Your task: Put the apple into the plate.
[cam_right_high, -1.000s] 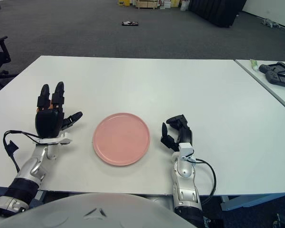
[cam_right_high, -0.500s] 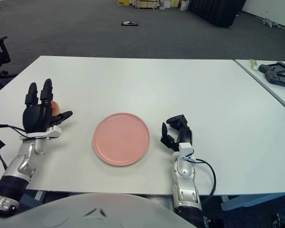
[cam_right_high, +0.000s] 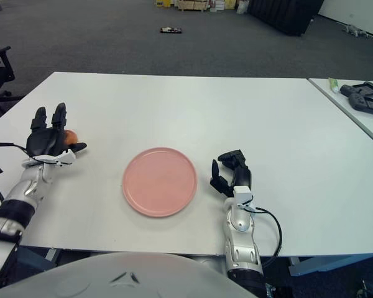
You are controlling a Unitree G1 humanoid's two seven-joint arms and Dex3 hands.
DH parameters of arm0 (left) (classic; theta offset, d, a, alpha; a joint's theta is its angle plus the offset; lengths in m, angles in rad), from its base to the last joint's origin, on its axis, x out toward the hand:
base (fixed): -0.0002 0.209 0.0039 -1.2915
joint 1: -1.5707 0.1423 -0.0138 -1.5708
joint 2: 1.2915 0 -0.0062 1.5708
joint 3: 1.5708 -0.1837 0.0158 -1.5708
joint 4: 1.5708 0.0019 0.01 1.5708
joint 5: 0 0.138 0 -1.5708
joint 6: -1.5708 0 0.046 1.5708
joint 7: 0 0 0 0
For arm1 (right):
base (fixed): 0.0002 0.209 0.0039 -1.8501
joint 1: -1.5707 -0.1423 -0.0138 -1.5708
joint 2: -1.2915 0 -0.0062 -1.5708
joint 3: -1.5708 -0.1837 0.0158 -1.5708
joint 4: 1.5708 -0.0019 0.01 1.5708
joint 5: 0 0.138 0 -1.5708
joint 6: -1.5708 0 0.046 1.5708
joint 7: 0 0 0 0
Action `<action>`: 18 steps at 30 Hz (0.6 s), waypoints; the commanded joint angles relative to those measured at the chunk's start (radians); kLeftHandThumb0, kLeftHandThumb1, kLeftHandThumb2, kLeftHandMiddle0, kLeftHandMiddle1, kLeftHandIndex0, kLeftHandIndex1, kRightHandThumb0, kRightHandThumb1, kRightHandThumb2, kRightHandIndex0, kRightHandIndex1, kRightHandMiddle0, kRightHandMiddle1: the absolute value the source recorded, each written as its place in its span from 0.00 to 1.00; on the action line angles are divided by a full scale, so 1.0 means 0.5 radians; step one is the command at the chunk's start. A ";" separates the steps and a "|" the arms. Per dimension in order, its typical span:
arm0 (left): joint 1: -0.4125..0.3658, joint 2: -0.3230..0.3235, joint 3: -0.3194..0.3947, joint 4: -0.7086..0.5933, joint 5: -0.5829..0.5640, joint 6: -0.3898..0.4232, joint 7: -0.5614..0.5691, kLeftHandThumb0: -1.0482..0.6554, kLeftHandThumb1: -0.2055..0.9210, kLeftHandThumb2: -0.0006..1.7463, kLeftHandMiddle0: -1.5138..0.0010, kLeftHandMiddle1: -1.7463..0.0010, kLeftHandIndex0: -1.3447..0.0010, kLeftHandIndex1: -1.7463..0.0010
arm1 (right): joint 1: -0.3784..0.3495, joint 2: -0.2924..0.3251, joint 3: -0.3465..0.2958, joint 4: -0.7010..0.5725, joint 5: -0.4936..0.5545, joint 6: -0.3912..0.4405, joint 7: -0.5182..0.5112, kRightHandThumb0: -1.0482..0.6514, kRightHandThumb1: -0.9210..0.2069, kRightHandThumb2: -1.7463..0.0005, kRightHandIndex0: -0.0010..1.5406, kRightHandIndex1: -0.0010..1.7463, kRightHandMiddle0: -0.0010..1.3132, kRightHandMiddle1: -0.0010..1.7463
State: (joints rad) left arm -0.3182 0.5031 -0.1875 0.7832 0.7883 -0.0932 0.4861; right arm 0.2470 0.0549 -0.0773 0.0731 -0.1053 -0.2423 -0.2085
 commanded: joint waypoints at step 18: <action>-0.381 0.071 -0.227 0.639 -0.118 -0.120 -0.159 0.00 0.91 0.03 1.00 1.00 1.00 1.00 | -0.031 -0.011 -0.025 0.039 0.023 -0.039 -0.003 0.38 0.29 0.44 0.41 0.83 0.30 1.00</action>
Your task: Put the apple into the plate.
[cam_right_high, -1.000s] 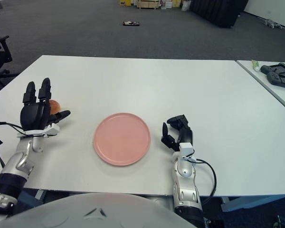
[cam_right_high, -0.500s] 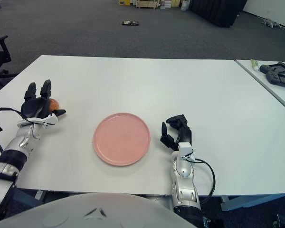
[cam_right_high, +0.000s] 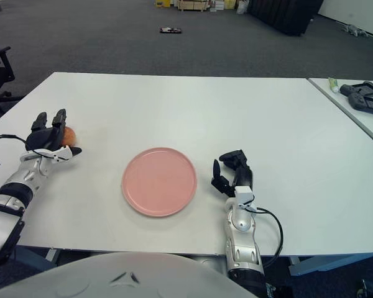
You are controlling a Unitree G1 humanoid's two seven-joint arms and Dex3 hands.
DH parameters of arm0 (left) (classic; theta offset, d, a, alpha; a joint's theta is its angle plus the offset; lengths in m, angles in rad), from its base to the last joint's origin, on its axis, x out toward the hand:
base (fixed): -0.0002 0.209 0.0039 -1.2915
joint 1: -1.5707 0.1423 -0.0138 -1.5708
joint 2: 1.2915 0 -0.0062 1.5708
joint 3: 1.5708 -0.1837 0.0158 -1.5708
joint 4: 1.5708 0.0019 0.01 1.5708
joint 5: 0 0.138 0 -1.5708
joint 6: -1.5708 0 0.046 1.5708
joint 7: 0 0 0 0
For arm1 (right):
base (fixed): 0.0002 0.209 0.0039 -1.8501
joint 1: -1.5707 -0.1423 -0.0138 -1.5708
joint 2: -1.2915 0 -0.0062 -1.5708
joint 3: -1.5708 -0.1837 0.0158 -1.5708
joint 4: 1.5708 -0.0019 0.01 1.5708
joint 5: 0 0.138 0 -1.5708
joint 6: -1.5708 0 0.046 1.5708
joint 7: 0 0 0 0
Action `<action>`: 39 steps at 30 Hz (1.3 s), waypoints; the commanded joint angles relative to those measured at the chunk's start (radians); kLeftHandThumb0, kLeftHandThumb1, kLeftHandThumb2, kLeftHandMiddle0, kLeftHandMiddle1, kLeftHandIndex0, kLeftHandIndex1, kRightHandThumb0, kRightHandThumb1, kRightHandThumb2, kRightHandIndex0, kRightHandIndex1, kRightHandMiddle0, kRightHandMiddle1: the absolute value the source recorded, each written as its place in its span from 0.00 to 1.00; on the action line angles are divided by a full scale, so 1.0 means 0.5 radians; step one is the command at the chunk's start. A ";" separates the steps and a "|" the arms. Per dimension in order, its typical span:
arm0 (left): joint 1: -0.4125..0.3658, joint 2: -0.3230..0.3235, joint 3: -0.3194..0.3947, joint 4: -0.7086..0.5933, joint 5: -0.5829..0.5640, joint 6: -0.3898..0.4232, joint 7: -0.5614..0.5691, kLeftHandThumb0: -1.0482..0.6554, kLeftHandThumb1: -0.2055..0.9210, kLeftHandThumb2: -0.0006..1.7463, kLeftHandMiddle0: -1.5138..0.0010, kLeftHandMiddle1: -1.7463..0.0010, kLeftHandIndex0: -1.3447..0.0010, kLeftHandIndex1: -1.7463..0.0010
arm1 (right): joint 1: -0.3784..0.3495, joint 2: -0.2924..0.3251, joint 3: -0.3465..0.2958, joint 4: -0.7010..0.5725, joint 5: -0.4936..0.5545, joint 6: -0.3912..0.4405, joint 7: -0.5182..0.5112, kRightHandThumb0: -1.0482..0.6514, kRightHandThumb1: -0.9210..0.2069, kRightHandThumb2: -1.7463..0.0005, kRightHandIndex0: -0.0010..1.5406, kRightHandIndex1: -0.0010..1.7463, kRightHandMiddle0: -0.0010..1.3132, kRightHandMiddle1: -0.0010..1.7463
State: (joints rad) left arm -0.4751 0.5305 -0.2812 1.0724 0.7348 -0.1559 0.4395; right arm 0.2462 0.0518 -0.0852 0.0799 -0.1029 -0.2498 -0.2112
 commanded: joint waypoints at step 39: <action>-0.273 -0.028 -0.294 0.448 -0.083 -0.134 -0.166 0.01 1.00 0.21 1.00 1.00 0.98 0.94 | -0.007 0.014 -0.017 0.019 0.008 -0.074 -0.070 0.38 0.32 0.42 0.41 0.87 0.32 1.00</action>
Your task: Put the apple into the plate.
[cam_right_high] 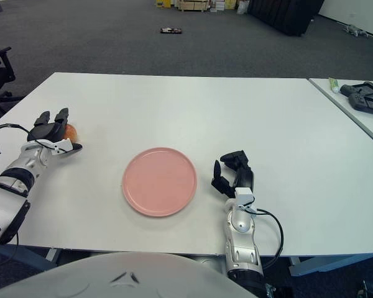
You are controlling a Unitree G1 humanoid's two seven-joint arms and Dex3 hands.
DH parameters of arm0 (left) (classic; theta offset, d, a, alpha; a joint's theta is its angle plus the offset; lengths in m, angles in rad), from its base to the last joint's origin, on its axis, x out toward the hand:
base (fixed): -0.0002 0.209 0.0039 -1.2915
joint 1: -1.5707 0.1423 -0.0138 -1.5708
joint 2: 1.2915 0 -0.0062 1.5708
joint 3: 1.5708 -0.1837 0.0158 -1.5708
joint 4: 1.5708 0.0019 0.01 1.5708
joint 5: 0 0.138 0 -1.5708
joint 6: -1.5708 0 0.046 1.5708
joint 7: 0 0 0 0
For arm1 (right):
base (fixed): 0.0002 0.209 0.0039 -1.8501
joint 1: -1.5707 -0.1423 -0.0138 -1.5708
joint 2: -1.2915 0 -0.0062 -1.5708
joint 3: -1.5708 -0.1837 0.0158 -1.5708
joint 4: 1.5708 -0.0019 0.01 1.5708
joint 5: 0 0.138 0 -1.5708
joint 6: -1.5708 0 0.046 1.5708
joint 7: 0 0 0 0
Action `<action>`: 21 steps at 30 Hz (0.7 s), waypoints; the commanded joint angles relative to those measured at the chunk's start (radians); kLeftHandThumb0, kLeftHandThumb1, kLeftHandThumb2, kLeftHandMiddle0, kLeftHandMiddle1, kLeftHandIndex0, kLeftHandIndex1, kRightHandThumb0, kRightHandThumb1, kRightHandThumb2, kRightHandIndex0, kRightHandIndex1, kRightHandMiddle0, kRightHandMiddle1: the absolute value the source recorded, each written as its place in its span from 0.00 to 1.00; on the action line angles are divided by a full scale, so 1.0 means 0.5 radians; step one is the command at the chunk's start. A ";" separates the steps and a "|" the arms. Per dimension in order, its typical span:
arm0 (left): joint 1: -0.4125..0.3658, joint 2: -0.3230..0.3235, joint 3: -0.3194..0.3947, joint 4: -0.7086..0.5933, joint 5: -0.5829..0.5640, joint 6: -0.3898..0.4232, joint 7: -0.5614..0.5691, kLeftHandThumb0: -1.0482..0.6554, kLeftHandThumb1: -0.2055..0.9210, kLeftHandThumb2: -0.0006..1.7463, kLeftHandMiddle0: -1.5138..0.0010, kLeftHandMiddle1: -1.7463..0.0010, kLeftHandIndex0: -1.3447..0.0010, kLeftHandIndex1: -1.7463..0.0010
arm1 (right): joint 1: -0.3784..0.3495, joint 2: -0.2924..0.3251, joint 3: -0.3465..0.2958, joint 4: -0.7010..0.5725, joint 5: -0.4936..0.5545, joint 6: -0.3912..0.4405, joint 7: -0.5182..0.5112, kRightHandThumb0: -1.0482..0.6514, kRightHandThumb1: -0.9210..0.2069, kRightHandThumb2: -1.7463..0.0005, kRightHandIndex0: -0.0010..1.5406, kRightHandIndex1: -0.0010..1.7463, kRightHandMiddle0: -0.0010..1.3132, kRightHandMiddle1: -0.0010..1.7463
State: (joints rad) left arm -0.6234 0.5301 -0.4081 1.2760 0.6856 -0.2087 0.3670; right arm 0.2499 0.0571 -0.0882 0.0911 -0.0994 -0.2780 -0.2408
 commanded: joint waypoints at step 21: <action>0.092 -0.119 -0.127 0.123 0.112 0.076 0.979 0.60 0.22 0.92 0.45 0.05 0.57 0.00 | -0.012 0.005 -0.030 -0.020 0.020 -0.011 -0.014 0.38 0.33 0.41 0.41 0.84 0.33 1.00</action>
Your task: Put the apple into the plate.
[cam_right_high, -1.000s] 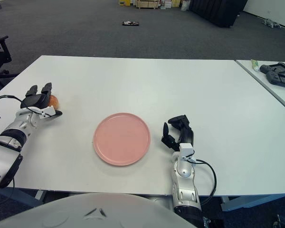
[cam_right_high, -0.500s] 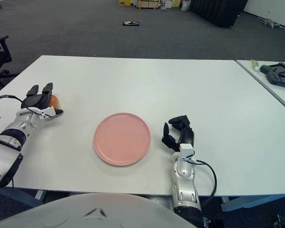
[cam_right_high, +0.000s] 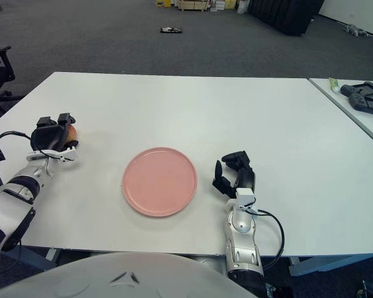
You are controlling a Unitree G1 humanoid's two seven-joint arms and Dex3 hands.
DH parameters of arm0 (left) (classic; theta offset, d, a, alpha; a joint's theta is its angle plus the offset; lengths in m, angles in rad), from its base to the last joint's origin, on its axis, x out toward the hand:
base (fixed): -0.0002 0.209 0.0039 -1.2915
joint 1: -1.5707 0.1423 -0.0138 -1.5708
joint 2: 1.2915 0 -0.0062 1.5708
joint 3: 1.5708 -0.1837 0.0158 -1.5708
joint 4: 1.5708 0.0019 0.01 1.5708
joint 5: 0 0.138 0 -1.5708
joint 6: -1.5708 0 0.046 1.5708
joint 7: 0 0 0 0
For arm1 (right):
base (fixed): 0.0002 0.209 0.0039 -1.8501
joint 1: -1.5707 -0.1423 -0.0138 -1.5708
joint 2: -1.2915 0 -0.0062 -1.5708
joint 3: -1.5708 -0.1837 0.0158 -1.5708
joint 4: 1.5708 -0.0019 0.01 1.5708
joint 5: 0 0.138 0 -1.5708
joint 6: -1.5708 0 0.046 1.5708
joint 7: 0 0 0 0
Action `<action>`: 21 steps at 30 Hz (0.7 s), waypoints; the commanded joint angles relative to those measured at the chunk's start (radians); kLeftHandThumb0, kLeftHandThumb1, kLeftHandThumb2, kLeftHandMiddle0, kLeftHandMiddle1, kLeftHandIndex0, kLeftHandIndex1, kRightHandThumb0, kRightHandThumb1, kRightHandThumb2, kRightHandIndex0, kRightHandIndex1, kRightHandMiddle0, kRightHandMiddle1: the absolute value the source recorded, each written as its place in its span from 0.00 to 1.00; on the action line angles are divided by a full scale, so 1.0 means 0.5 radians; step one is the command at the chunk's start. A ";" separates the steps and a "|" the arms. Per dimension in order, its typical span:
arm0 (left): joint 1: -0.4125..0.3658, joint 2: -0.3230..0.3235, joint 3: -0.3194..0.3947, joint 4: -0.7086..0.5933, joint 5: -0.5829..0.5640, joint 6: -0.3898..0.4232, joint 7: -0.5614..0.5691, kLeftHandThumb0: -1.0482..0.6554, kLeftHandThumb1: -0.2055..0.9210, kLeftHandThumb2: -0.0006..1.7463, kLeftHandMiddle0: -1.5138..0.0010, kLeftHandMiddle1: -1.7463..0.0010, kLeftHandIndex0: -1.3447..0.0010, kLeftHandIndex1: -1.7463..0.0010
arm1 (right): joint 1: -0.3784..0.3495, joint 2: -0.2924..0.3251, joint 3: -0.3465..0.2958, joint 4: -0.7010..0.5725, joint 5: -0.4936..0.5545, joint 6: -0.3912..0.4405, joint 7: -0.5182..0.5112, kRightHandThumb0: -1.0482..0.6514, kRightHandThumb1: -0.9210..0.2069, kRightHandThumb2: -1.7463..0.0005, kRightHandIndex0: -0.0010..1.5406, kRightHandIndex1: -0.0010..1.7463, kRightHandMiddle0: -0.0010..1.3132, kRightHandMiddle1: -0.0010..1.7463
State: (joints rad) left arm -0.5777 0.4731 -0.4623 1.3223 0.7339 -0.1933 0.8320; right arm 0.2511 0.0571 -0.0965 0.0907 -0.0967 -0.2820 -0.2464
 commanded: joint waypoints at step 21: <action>-0.005 0.005 -0.045 0.011 -0.005 -0.054 -0.053 0.61 0.24 0.92 0.48 0.00 0.57 0.00 | 0.003 0.009 -0.024 -0.055 0.023 0.020 0.010 0.38 0.30 0.44 0.40 0.81 0.31 1.00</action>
State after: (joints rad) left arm -0.5814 0.4744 -0.4798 1.3222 0.7328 -0.2168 0.8375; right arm 0.2574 0.0581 -0.1052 0.0791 -0.0921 -0.2815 -0.2419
